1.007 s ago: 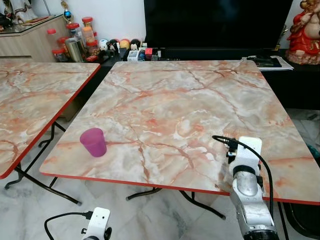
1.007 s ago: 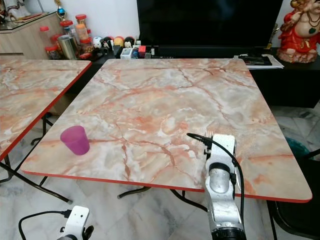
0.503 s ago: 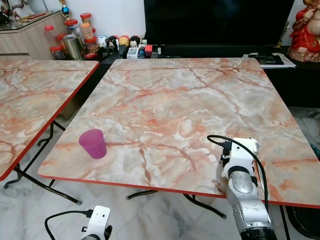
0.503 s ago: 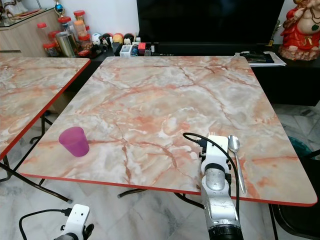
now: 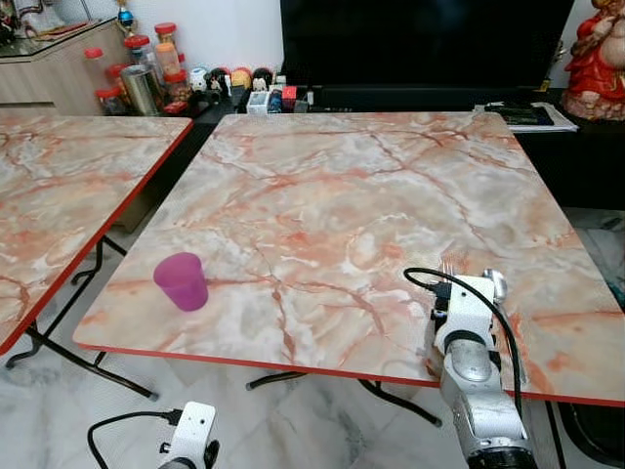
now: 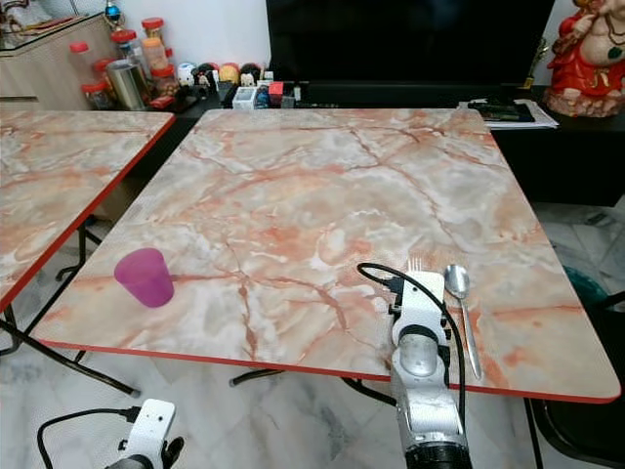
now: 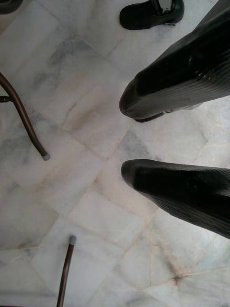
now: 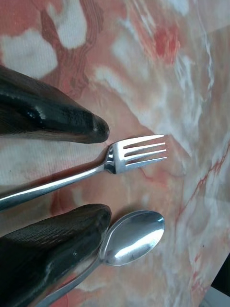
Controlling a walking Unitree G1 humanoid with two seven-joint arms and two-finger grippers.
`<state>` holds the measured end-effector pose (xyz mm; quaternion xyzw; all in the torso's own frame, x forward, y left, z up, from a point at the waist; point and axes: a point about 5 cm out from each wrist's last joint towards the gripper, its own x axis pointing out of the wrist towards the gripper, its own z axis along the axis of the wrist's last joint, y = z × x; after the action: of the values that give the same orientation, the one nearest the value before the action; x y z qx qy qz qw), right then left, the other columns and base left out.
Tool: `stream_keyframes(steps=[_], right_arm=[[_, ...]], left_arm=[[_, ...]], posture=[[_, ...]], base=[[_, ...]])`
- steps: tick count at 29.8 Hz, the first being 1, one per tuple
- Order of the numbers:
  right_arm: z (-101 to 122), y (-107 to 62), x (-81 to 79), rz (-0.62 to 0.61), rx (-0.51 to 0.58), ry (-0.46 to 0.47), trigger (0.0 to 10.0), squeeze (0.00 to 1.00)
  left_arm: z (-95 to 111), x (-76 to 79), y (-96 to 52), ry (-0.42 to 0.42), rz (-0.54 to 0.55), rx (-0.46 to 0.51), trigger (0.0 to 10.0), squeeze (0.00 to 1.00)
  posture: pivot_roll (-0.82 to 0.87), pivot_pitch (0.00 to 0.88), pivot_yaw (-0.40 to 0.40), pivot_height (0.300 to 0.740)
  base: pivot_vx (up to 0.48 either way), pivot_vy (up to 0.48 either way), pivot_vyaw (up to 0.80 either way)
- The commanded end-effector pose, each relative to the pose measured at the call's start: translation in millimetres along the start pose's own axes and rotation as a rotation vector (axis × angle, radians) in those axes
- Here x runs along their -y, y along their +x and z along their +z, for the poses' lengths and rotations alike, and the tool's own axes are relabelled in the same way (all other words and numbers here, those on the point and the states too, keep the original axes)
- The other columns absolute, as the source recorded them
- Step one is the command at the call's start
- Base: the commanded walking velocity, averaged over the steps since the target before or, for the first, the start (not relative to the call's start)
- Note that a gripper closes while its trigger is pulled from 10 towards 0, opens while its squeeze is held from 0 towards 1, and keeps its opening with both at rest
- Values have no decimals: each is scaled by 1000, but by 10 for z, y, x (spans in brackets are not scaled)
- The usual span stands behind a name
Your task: Setting the table
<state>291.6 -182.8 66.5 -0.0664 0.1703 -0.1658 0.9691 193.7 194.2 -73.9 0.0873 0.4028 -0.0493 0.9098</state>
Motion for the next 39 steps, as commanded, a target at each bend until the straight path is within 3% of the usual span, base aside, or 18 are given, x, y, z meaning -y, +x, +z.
stream_keyframes(steps=[1, 15, 16, 17, 18, 19, 20, 39], right_arm=[[54, -1, 27, -14, 11, 4, 10000, 0], [-92, 25, 82, -19, -82, 33, 10000, 0], [-107, 27, 77, -15, -93, 46, 8275, 0], [-130, 30, 64, -3, -110, 61, 2902, 0], [-138, 31, 57, 3, -116, 63, 2902, 0], [-148, 31, 46, 12, -124, 65, 2000, 0], [-160, 30, 35, 17, -134, 78, 0, 0], [-217, 32, 4, 55, -181, 21, 0, 0]], left_arm=[[-20, -13, -6, 0, 1, -9, 10000, 0], [-15, 6, -2, -2, -6, -10, 10000, 0], [-16, 6, -2, -2, -7, -11, 10000, 0], [-19, 6, -3, -2, -7, -11, 10000, 0], [-20, 6, -3, -2, -7, -12, 10000, 0], [-20, 6, -3, -2, -7, -12, 10000, 0], [-19, 6, -3, -2, -7, -12, 10000, 0], [-41, 42, -5, -19, -26, -20, 10000, 0]], posture=[[-66, 4, 62, 736], [-67, 7, 62, 736], [-66, 7, 62, 736], [-66, 7, 62, 736], [-66, 7, 62, 736], [-66, 7, 62, 736], [-66, 5, 61, 736], [-61, 7, 55, 736]], base=[[0, 0, 0], [0, 0, 0], [0, 0, 0], [0, 0, 0], [0, 0, 0], [0, 0, 0], [0, 0, 0], [0, 0, 0]])
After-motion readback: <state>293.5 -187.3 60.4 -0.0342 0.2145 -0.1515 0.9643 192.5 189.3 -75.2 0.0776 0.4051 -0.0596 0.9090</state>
